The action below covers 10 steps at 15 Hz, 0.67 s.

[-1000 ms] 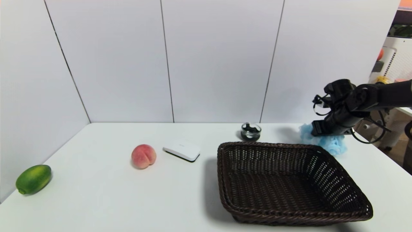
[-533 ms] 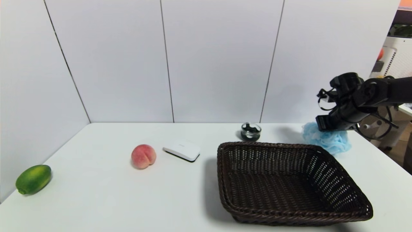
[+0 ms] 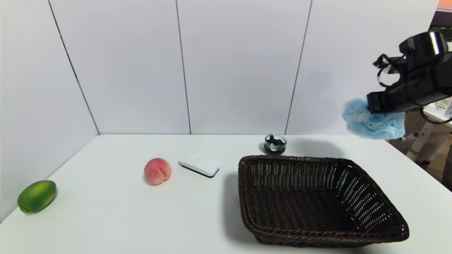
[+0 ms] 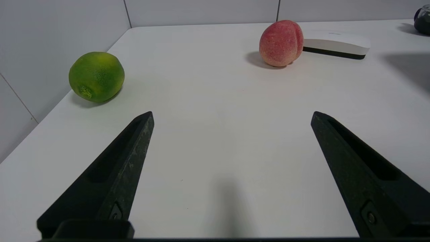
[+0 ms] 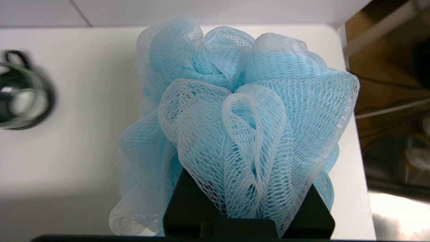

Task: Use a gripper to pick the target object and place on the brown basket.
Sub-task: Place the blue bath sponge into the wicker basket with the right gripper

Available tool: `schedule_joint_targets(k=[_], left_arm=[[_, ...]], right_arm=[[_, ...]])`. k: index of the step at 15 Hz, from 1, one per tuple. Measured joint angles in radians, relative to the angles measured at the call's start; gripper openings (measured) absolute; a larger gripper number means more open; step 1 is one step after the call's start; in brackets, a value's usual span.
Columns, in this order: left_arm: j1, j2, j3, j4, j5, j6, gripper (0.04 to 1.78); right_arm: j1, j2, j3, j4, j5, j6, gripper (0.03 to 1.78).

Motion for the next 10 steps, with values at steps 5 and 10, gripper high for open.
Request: schedule_joint_targets(k=[5, 10], left_arm=[[0.0, 0.0, 0.0, 0.0, 0.0, 0.0, 1.69], [0.0, 0.0, 0.0, 0.0, 0.0, 0.0, 1.69]], right_arm=[[0.098, -0.269, 0.137, -0.003, 0.05, 0.007, 0.35], [0.252, -0.486, 0.413, -0.009, 0.086, 0.042, 0.35]])
